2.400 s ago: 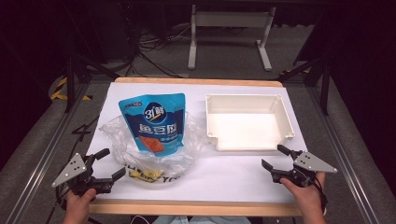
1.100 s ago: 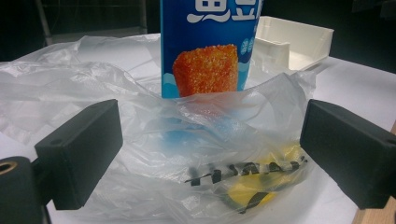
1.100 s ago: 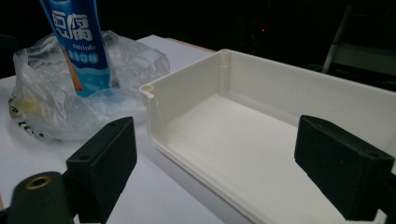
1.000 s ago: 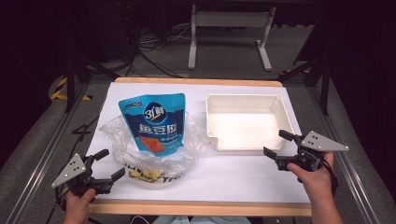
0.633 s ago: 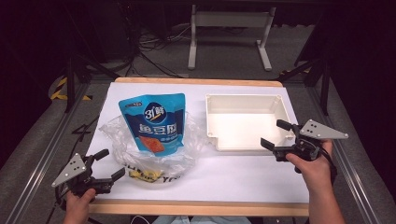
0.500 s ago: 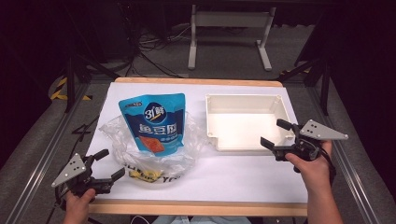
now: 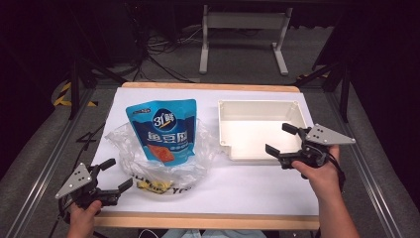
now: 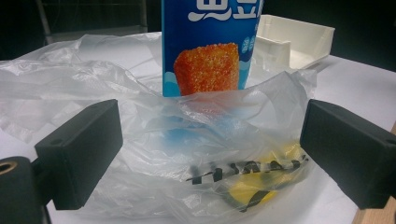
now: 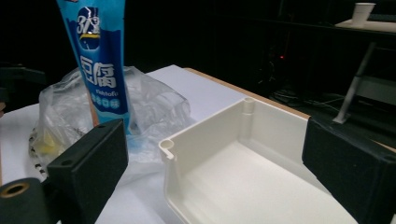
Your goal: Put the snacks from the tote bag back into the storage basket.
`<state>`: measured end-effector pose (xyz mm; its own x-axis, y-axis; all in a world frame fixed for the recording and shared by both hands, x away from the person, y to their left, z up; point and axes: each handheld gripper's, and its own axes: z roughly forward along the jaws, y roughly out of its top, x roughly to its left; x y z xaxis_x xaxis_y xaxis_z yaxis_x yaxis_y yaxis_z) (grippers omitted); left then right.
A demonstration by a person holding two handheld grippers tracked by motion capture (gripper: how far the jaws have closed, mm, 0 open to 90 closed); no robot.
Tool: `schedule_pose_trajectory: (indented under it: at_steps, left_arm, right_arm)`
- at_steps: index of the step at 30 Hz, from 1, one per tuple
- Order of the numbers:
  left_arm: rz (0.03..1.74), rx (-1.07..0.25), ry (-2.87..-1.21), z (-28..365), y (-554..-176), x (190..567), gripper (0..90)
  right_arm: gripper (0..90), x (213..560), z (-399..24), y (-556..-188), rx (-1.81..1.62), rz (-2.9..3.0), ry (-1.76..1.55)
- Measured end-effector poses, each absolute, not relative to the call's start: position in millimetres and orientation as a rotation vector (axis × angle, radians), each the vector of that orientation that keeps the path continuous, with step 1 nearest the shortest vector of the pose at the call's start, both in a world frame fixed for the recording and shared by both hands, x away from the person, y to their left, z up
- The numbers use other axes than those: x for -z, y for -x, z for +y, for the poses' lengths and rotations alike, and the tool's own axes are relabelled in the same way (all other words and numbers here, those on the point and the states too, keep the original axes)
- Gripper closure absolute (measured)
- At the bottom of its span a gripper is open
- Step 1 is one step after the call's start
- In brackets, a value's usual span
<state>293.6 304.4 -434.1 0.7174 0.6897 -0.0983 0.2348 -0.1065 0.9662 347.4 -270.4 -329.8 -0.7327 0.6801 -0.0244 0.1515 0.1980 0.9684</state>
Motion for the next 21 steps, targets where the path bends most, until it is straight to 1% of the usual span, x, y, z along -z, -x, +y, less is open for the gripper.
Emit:
schedule_pose_trajectory:
  at_steps: [8,13,17,21]
  left_arm:
    - [0.745,-0.449,-1.678,305,-294,434,6.5]
    - [0.742,-0.450,-1.679,305,-293,434,6.5]
    - [0.743,-0.450,-1.673,305,-293,434,6.5]
    - [0.742,-0.450,-1.672,305,-293,433,6.5]
  right_arm:
    - [6.8,318,-240,-361,-1.596,2.092,-0.674]
    - [6.8,316,-228,-368,-1.627,2.112,-0.644]
    - [6.8,314,-210,-377,-1.684,2.168,-0.541]
    - [6.8,313,-199,-382,-1.689,2.197,-0.508]
